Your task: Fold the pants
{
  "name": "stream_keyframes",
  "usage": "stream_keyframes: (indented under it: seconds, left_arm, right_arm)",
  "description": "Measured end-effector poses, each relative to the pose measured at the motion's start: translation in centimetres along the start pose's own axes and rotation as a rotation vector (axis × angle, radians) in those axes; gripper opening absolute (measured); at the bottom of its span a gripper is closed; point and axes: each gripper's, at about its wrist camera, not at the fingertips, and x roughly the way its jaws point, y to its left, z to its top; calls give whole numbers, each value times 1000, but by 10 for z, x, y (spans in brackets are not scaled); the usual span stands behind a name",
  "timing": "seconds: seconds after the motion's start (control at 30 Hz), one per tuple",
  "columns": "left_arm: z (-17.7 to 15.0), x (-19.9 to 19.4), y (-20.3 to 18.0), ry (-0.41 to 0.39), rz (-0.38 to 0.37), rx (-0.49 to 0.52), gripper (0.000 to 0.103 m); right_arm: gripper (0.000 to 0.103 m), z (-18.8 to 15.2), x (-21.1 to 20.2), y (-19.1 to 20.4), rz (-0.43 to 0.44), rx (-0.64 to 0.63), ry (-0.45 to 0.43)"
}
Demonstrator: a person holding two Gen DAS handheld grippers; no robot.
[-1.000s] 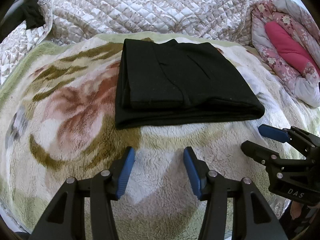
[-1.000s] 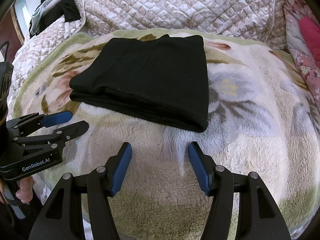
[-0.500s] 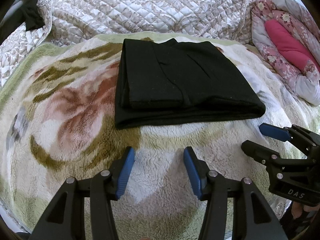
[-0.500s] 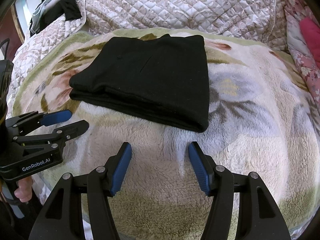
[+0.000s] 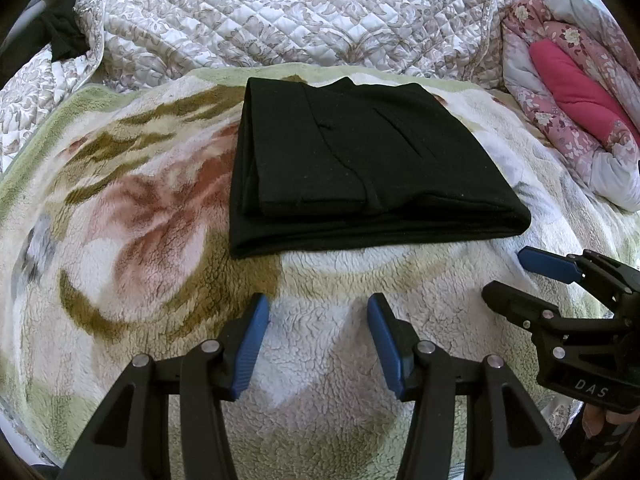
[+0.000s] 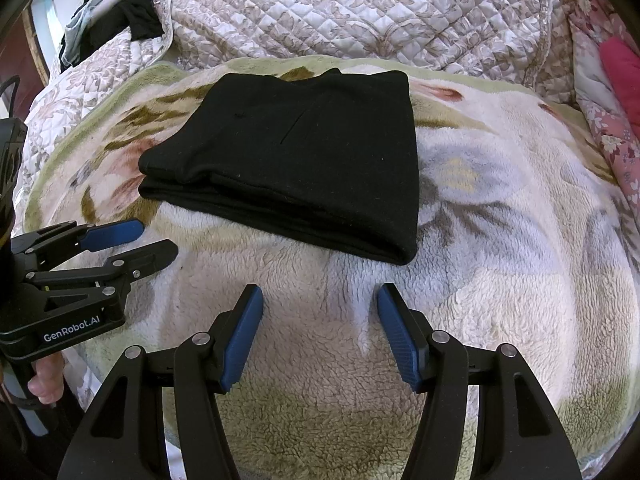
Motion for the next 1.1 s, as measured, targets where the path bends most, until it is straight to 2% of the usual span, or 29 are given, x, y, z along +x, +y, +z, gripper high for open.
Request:
stream_keyframes:
  seconds: [1.1]
  left_arm:
    - [0, 0, -2, 2, 3, 1, 55]
  right_arm:
    - [60, 0, 0, 1, -1, -2, 1]
